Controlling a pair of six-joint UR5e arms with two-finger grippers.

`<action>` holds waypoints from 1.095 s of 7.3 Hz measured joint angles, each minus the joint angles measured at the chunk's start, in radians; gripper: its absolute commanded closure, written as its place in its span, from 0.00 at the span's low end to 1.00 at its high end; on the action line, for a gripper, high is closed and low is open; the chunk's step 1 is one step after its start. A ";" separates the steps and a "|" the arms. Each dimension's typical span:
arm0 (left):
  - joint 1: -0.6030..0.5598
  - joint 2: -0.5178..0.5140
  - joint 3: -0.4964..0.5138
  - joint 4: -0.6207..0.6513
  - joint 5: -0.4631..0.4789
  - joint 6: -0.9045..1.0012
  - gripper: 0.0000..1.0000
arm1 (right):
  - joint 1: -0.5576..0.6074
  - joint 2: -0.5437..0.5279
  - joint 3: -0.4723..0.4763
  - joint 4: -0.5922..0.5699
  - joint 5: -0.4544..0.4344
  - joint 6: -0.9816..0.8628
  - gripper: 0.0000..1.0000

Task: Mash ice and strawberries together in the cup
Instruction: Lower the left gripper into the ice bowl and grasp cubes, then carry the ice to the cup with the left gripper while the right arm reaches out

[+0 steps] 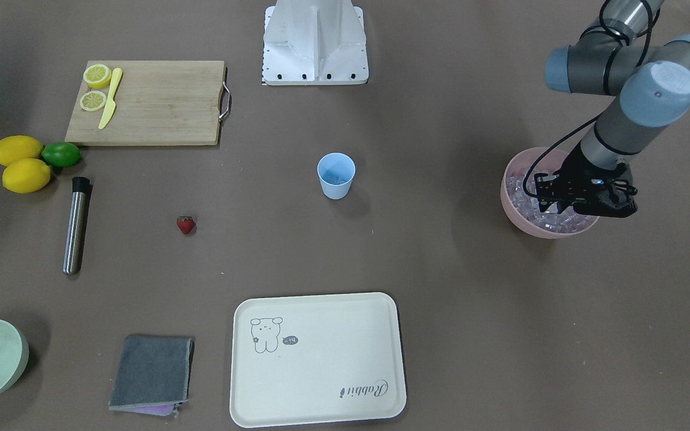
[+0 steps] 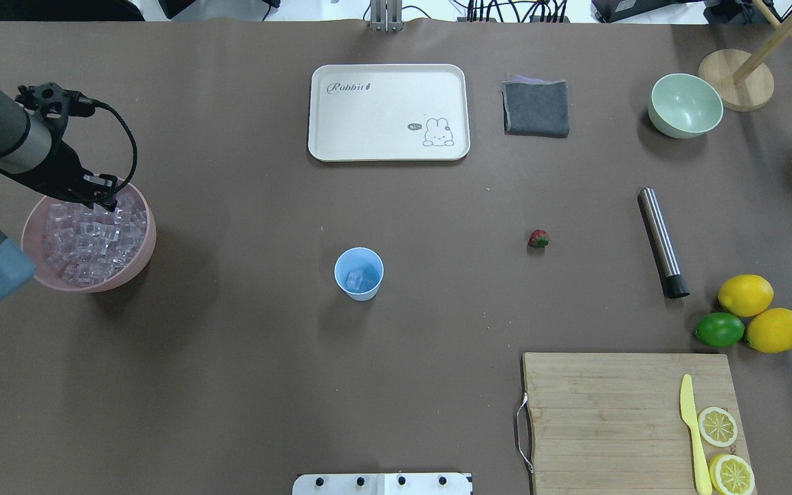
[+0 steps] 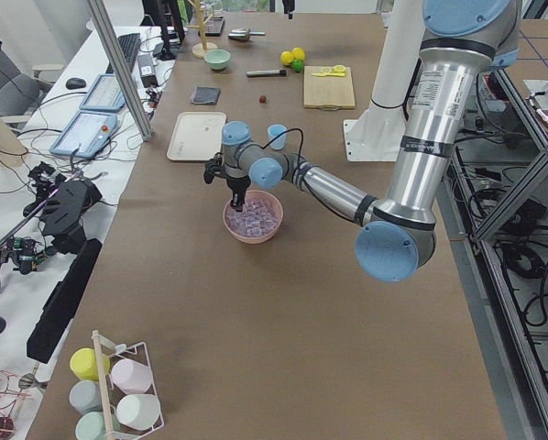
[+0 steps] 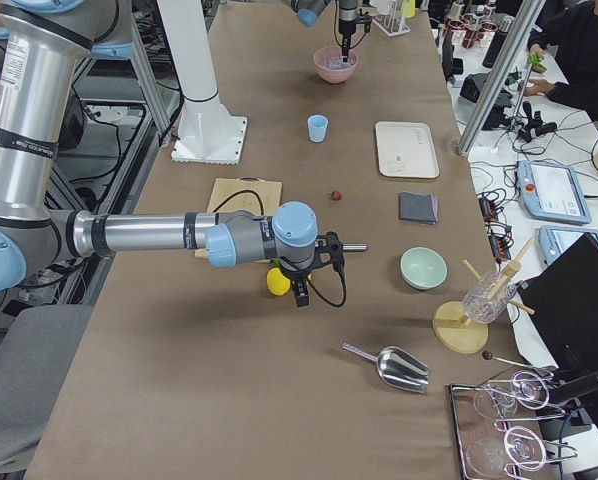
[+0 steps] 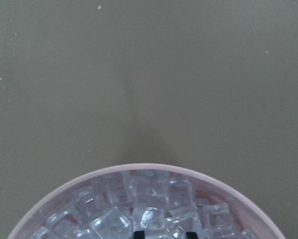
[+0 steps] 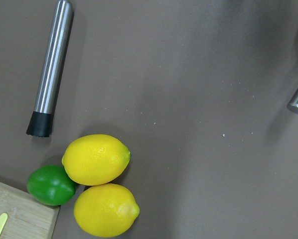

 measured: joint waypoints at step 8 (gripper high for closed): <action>0.350 -0.385 -0.056 0.111 0.171 -0.610 1.00 | -0.018 0.124 -0.004 0.000 -0.003 0.065 0.00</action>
